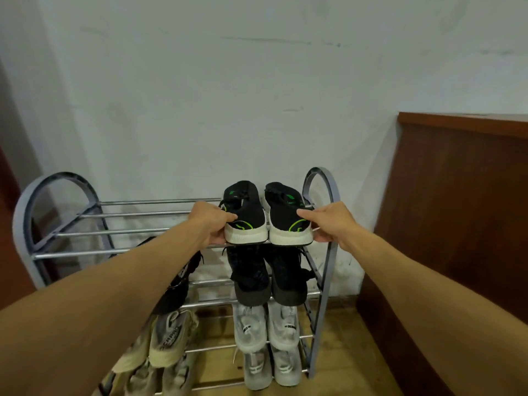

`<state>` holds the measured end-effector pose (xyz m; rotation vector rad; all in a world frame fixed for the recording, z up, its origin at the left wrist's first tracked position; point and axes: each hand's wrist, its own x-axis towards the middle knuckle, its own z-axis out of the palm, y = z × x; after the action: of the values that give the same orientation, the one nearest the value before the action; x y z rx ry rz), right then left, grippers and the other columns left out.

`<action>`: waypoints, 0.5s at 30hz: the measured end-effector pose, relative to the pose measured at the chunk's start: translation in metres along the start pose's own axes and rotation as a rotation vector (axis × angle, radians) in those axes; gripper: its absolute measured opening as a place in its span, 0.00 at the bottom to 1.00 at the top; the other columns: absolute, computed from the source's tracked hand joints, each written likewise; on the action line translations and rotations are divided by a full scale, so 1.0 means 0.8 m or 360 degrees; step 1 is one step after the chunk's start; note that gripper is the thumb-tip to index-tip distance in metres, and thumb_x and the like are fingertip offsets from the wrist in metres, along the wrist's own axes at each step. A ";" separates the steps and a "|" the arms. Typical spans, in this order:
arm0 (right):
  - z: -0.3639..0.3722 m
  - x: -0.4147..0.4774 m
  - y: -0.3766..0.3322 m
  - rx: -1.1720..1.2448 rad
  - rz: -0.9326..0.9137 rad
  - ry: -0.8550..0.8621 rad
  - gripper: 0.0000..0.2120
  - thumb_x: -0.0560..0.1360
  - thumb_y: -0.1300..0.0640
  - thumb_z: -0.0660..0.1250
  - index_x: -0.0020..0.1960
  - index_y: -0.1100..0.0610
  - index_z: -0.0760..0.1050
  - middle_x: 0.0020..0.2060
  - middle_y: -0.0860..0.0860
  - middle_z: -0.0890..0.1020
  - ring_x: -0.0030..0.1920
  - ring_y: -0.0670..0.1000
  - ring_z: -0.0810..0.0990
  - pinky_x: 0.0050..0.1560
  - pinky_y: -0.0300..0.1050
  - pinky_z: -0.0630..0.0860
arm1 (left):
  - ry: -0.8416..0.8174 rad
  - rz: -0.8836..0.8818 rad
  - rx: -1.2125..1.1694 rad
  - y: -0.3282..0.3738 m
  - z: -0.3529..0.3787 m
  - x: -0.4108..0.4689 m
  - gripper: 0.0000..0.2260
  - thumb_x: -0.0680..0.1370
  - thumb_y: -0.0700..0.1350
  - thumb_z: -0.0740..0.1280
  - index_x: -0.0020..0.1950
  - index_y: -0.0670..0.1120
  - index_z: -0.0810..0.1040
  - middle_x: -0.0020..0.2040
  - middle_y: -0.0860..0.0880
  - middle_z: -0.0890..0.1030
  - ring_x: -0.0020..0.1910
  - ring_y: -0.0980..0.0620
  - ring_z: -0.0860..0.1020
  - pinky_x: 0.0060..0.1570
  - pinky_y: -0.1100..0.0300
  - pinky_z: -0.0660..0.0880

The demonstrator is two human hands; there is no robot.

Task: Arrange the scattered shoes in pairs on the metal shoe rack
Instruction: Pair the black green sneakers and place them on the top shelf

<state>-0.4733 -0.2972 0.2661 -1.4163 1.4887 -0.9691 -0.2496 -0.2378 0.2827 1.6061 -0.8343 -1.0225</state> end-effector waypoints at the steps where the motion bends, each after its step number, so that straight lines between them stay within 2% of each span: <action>1: 0.000 -0.002 0.000 -0.0083 -0.0020 -0.0007 0.22 0.71 0.50 0.74 0.53 0.68 0.81 0.47 0.62 0.85 0.36 0.55 0.84 0.33 0.44 0.81 | -0.0032 -0.0020 0.0009 0.001 -0.002 -0.006 0.05 0.75 0.33 0.69 0.50 0.35 0.76 0.45 0.38 0.80 0.36 0.44 0.80 0.40 0.44 0.81; 3: 0.000 -0.011 0.000 -0.0262 -0.0029 -0.0035 0.23 0.74 0.47 0.70 0.54 0.68 0.80 0.49 0.61 0.85 0.42 0.58 0.86 0.44 0.53 0.84 | -0.0115 -0.0052 0.0059 0.003 -0.005 -0.017 0.00 0.77 0.33 0.65 0.47 0.36 0.75 0.42 0.40 0.79 0.34 0.47 0.78 0.30 0.49 0.79; 4: -0.001 -0.017 -0.002 -0.0319 -0.0025 -0.0050 0.23 0.75 0.46 0.68 0.55 0.67 0.80 0.50 0.62 0.84 0.43 0.59 0.86 0.47 0.55 0.83 | -0.0120 -0.0046 0.0112 0.002 -0.006 -0.020 0.01 0.78 0.34 0.65 0.47 0.36 0.75 0.41 0.41 0.78 0.33 0.48 0.77 0.28 0.52 0.78; 5: -0.003 -0.024 -0.003 -0.0334 -0.0019 -0.0063 0.22 0.77 0.47 0.66 0.56 0.67 0.80 0.52 0.62 0.84 0.42 0.59 0.85 0.47 0.56 0.83 | -0.0094 -0.0013 0.0198 0.002 -0.007 -0.027 0.04 0.78 0.35 0.66 0.50 0.35 0.76 0.41 0.41 0.77 0.33 0.48 0.76 0.29 0.54 0.79; 7: -0.008 -0.044 -0.008 -0.0292 -0.0012 -0.0064 0.19 0.78 0.49 0.64 0.57 0.65 0.79 0.52 0.61 0.82 0.40 0.57 0.84 0.45 0.53 0.84 | -0.0033 0.0094 0.0373 0.001 -0.009 -0.036 0.12 0.77 0.40 0.68 0.56 0.34 0.77 0.40 0.43 0.75 0.35 0.49 0.73 0.41 0.54 0.78; 9: -0.016 -0.067 -0.011 -0.0320 -0.0031 -0.0055 0.17 0.79 0.51 0.64 0.61 0.62 0.77 0.53 0.58 0.80 0.46 0.58 0.84 0.43 0.51 0.83 | -0.0004 0.0181 0.0447 0.000 -0.012 -0.053 0.14 0.76 0.42 0.69 0.58 0.35 0.77 0.41 0.45 0.73 0.39 0.49 0.71 0.46 0.54 0.73; 11: -0.028 -0.091 -0.009 -0.0464 -0.0066 -0.0083 0.15 0.78 0.55 0.65 0.62 0.62 0.78 0.54 0.57 0.81 0.49 0.58 0.84 0.43 0.49 0.84 | -0.0013 0.0228 0.0498 0.001 -0.013 -0.077 0.09 0.75 0.41 0.69 0.52 0.38 0.77 0.45 0.43 0.74 0.42 0.48 0.72 0.45 0.55 0.71; 12: -0.034 -0.104 -0.006 -0.0533 -0.0075 -0.0100 0.14 0.78 0.56 0.66 0.61 0.62 0.78 0.54 0.57 0.81 0.49 0.57 0.84 0.43 0.49 0.84 | 0.0002 0.0262 0.0514 -0.001 -0.012 -0.090 0.04 0.75 0.40 0.69 0.46 0.40 0.77 0.44 0.44 0.73 0.40 0.49 0.72 0.42 0.57 0.70; 14: -0.045 -0.130 0.003 -0.0587 -0.0075 -0.0135 0.12 0.78 0.58 0.65 0.60 0.61 0.79 0.53 0.57 0.81 0.47 0.56 0.83 0.43 0.48 0.83 | -0.0024 0.0340 0.0527 -0.007 -0.010 -0.125 0.09 0.74 0.40 0.68 0.36 0.46 0.72 0.43 0.45 0.73 0.38 0.49 0.71 0.42 0.58 0.69; 15: -0.050 -0.145 0.009 -0.0589 -0.0067 -0.0151 0.12 0.78 0.59 0.65 0.59 0.61 0.79 0.53 0.57 0.81 0.47 0.55 0.82 0.43 0.47 0.83 | -0.0071 0.0365 0.0520 -0.011 -0.007 -0.143 0.08 0.74 0.41 0.68 0.37 0.47 0.73 0.45 0.45 0.74 0.42 0.48 0.73 0.45 0.57 0.70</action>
<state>-0.5128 -0.1818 0.2807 -1.7349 1.6295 -0.6612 -0.2905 -0.1315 0.2994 1.7126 -1.2358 -0.7897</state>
